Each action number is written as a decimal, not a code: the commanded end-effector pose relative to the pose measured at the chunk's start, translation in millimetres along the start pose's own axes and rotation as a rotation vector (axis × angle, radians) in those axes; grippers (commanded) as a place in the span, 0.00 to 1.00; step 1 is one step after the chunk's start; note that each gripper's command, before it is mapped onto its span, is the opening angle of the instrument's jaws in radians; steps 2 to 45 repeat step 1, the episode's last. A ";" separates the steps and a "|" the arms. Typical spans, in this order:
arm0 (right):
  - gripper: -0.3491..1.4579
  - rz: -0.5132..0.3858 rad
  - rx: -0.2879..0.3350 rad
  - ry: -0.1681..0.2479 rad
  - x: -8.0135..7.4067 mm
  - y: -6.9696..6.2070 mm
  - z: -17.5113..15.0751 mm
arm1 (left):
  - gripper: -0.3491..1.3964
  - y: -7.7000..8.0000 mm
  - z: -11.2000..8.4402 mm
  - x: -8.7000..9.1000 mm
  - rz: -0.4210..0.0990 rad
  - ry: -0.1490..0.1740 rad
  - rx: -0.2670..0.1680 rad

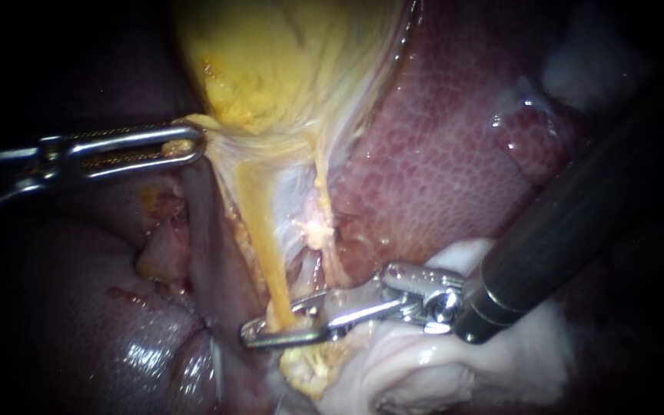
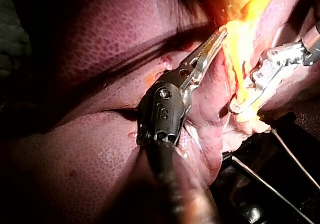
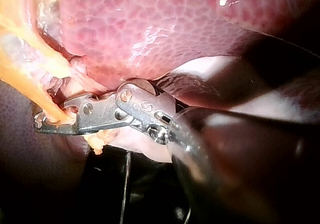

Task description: Clipping first clip left tube

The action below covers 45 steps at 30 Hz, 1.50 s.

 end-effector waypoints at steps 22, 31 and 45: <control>0.00 0.000 0.000 0.000 0.0 0.0 0.0 | 0.00 0.0 0.0 0.0 0.000 0.000 0.000; 0.00 0.000 0.000 0.000 0.0 0.0 0.0 | 0.00 0.0 0.0 0.0 0.000 0.000 0.000; 0.00 0.000 0.000 0.000 0.0 0.0 0.0 | 0.00 0.0 0.0 0.0 0.000 0.000 0.000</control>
